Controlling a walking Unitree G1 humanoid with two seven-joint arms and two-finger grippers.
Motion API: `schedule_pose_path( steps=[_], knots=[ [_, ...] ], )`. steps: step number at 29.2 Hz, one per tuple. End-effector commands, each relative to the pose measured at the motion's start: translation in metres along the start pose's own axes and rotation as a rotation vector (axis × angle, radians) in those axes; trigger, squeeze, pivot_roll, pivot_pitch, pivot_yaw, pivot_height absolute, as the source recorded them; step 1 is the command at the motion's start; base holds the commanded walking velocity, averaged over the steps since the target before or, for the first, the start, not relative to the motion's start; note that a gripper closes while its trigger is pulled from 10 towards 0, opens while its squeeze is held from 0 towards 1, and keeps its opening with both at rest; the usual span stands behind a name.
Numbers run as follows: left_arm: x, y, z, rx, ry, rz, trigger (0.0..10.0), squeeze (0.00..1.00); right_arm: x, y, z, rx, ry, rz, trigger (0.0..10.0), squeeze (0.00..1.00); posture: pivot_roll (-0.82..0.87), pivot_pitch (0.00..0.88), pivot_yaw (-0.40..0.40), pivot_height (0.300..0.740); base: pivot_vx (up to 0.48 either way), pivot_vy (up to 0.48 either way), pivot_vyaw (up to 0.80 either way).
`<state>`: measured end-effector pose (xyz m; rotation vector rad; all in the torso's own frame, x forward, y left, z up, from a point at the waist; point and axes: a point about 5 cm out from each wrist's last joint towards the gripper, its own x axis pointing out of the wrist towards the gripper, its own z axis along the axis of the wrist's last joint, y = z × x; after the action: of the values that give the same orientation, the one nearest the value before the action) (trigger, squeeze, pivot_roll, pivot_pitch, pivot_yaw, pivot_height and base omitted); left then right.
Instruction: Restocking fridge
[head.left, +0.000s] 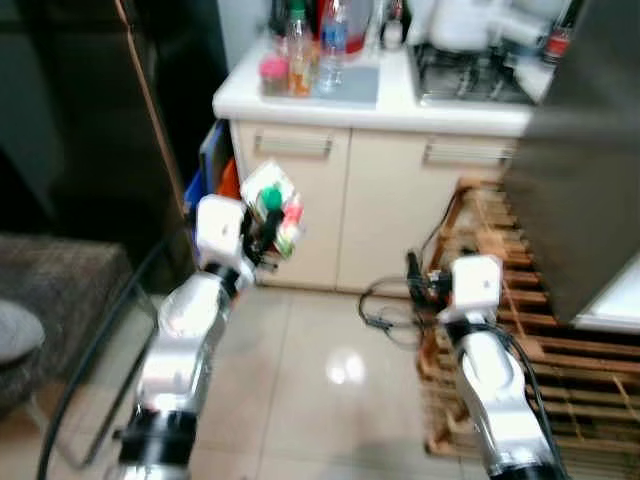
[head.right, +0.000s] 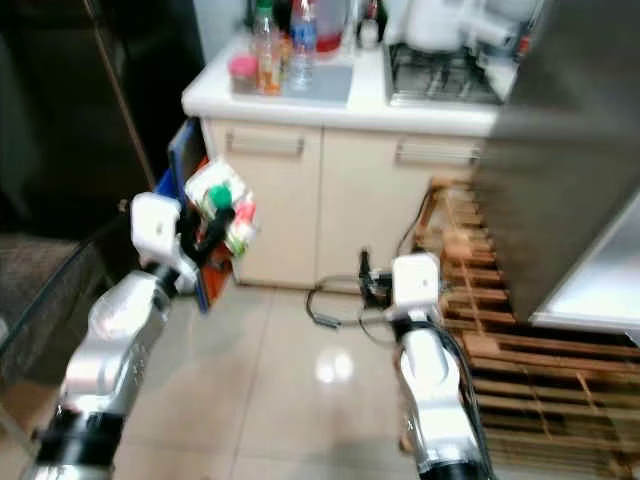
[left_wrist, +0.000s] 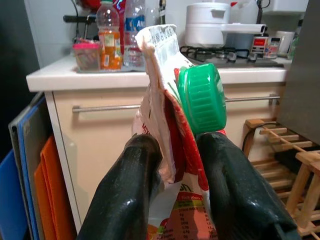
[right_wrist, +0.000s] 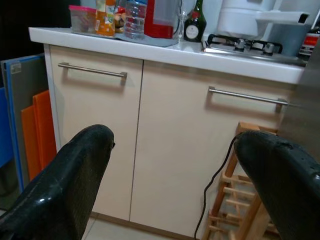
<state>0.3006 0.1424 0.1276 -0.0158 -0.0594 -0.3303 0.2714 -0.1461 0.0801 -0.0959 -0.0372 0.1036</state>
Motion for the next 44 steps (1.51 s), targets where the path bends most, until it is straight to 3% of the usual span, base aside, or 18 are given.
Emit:
schedule_pose_path(
  steps=[1, 28, 44],
  knots=[
    [0.002, -0.009, 0.005, -0.008, -0.032, -0.043, 10.0, 0.0, 0.0, -0.007, 0.001, -0.013, -0.005, -0.009, 10.0, 0.0, -0.14, 0.0, 0.03, 0.74, 0.0, -0.469, 0.0],
    [0.001, -0.019, 0.011, -0.015, -0.084, -0.147, 10.0, 0.0, -0.003, -0.012, -0.003, -0.069, -0.007, -0.004, 10.0, 0.0, -0.15, 0.0, 0.033, 0.74, 0.0, -0.469, 0.0],
    [0.001, -0.023, 0.016, -0.012, -0.106, -0.181, 10.0, 0.0, -0.005, -0.008, -0.006, -0.045, -0.003, 0.017, 10.0, 0.0, -0.15, 0.0, 0.04, 0.74, 0.0, -0.415, 0.0]
  ],
)
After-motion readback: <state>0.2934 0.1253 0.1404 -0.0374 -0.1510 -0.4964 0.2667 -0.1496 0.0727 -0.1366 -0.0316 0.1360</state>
